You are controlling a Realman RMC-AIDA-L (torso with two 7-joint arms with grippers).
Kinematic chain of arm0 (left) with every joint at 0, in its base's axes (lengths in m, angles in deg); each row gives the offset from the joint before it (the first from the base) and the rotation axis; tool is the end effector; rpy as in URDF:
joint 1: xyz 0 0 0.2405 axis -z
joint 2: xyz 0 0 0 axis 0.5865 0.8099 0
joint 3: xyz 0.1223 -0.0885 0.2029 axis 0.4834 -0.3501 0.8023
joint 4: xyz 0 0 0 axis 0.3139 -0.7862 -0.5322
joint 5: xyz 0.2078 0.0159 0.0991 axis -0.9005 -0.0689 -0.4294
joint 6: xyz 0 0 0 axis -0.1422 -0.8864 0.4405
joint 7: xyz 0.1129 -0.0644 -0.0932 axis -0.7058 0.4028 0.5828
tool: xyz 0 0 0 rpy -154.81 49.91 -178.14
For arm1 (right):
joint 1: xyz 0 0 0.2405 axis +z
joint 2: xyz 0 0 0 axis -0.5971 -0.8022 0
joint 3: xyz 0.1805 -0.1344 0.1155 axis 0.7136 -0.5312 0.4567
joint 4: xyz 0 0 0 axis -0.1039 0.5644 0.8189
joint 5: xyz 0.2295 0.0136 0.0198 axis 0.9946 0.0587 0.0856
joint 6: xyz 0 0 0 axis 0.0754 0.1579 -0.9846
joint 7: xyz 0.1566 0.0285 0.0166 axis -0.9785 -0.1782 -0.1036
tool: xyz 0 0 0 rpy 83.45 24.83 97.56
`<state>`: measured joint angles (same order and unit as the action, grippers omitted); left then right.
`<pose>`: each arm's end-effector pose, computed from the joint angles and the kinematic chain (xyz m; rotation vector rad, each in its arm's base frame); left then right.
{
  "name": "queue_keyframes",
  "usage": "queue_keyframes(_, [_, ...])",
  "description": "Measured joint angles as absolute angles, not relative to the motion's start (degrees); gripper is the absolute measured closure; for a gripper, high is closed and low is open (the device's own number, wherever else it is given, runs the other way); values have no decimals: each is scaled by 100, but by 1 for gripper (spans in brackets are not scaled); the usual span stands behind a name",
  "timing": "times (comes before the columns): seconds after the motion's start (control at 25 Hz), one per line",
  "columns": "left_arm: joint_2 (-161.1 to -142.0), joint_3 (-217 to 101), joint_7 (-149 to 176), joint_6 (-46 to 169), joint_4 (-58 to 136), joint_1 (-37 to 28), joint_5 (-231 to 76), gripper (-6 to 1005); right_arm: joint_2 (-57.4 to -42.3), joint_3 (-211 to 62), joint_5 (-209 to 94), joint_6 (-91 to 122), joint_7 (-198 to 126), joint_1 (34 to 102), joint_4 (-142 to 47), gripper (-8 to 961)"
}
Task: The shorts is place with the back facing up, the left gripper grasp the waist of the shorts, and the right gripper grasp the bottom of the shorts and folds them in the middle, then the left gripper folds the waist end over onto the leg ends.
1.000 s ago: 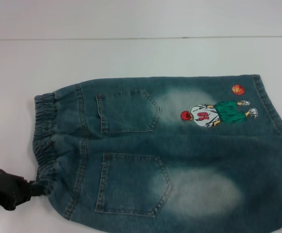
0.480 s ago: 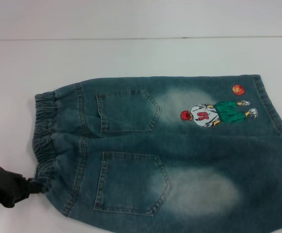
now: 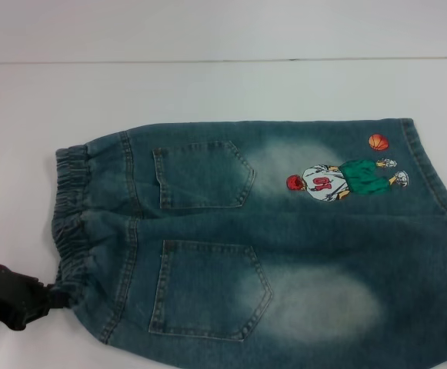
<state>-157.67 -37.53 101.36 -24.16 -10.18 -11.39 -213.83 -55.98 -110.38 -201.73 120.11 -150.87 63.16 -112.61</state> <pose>-0.3616 0.2889 0.0202 -2.6846 -1.0244 -0.0728 0.3132 0.2819 0.0623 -2.7149 1.4020 -0.4782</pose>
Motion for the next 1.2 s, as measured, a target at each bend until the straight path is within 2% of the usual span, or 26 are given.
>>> queue_keyframes(0.44, [-15758, -3740, 10135, -2418, -1015, -1139, -21383, 921, -5587, -10997, -20140, 12028, -15056, 6329, -11410, 406])
queue_keyframes(0.72, [-15763, -3742, 10136, -2420, -1015, -1144, -21383, 921, -5659, -11024, -20123, 12022, -14984, 6367, -11367, 428])
queue_keyframes(1.08, [-15757, -3777, 10136, -2420, -1015, -1148, -21383, 921, -5660, -11045, -20172, 12042, -14871, 6297, -11211, 456])
queue_keyframes(1.2, [-15758, -3769, 10145, -2416, -1011, -1143, -21383, 921, -5660, -11051, -20221, 12044, -14888, 6304, -11199, 600])
